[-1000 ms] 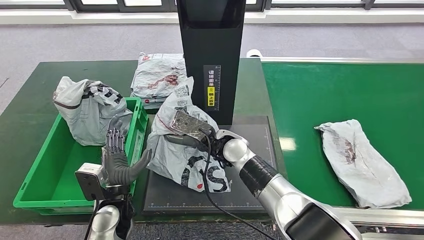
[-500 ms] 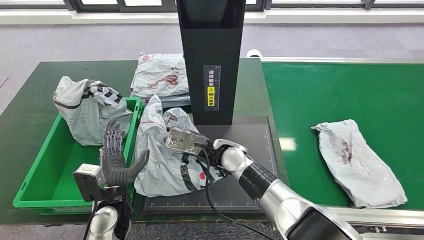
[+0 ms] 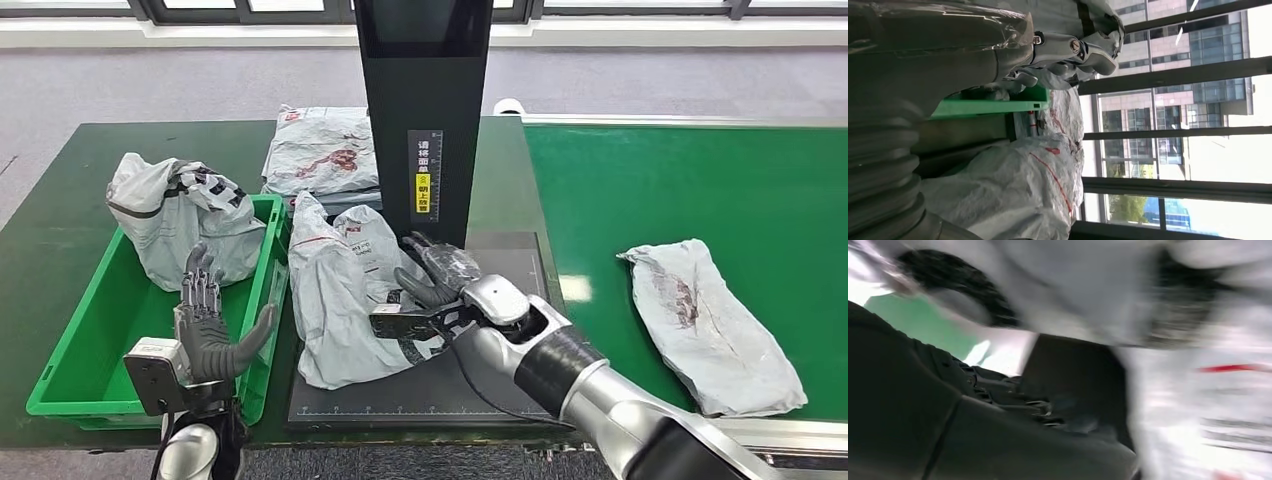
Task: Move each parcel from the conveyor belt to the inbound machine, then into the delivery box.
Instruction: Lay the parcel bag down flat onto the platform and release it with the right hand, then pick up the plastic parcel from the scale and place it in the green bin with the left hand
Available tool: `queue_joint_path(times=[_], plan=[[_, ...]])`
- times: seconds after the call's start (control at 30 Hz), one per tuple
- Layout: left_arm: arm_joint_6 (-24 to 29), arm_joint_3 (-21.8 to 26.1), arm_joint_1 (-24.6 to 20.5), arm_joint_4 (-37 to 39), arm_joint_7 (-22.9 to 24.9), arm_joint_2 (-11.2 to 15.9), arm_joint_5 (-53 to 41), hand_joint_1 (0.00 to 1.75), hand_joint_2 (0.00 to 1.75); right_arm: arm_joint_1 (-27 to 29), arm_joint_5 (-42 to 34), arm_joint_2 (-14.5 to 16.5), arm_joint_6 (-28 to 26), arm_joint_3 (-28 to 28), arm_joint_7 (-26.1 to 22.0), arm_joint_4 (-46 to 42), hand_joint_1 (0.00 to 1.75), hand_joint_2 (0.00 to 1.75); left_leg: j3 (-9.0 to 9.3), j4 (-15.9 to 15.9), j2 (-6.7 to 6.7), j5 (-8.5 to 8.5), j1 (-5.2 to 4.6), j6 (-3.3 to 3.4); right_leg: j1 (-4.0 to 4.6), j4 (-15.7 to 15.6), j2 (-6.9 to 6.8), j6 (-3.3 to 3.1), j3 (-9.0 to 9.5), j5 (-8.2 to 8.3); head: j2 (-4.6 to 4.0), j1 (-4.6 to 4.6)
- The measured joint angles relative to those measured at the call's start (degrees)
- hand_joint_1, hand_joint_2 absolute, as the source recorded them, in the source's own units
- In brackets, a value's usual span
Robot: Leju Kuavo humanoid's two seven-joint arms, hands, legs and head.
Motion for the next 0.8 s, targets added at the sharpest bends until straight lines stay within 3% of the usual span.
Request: queue_joint_path(times=[0.07, 0.13, 0.27, 0.33, 0.53, 0.73, 0.8], plan=[[0.5, 0.4, 0.7, -1.2, 0.9, -0.4, -0.5, 0.00, 1.75, 5.9, 8.6, -1.2, -7.1, -5.0, 7.3, -8.7, 0.00, 0.00, -0.05, 0.0, -0.10, -0.03, 0.00, -0.01, 0.02, 0.0, -0.10, 0.00, -0.02, -0.04, 0.00, 0.00], [0.9, 0.5, 1.2, -2.2, 1.6, -0.7, -1.0, 0.00, 1.75, 12.8, 14.0, -1.6, -15.8, -11.9, 8.5, -20.0, 0.00, 0.00, -0.12, 0.0, -0.21, -0.08, 0.00, -0.03, 0.03, 0.0, -0.21, -0.03, -0.07, -0.11, 0.00, 0.00], [1.6, 0.5, 1.2, -2.4, 1.9, -1.0, -2.0, 0.00, 1.75, 25.0, 14.9, -1.0, -32.9, -23.9, 0.3, -40.2, 0.00, 0.00, -0.11, 0.0, -0.40, -0.19, 0.00, -0.02, 0.06, 0.0, -0.45, -0.06, 0.02, -0.34, 0.01, 0.01], [1.8, 0.4, 1.1, -2.1, 1.9, -1.0, -2.4, 0.00, 1.75, 29.9, 13.3, -0.5, -38.2, -28.1, -3.0, -46.8, 0.00, 0.00, -0.08, 0.0, -0.33, -0.25, 0.00, -0.04, 0.03, 0.0, -0.42, -0.06, 0.02, -0.37, 0.00, 0.01], [2.0, 0.1, 0.9, -1.0, 1.7, -1.0, -3.0, 0.00, 1.75, 37.0, 11.0, 1.5, -39.8, -34.9, -6.2, -55.8, 0.00, 0.00, 0.10, 0.0, 0.07, -0.33, -0.01, -0.07, 0.02, 0.0, -0.04, -0.08, 0.04, -0.35, -0.01, 0.00], [2.1, -0.1, 0.7, 0.0, 1.7, -0.9, -4.2, 0.00, 1.75, 38.9, 10.4, 2.5, -39.1, -37.2, -6.6, -58.2, 0.00, 0.00, 0.17, 0.0, 0.07, -0.30, -0.01, -0.11, 0.03, 0.0, 0.01, -0.11, 0.09, -0.32, -0.01, -0.01], [2.8, -0.9, 0.5, 0.4, 2.4, -0.8, -9.2, 0.00, 1.75, 39.2, 9.2, 2.9, -38.6, -37.7, -7.5, -58.4, 0.00, 0.00, 0.17, 0.0, 0.06, -0.30, -0.01, -0.11, 0.03, 0.0, 0.00, -0.11, 0.09, -0.32, -0.01, -0.01]])
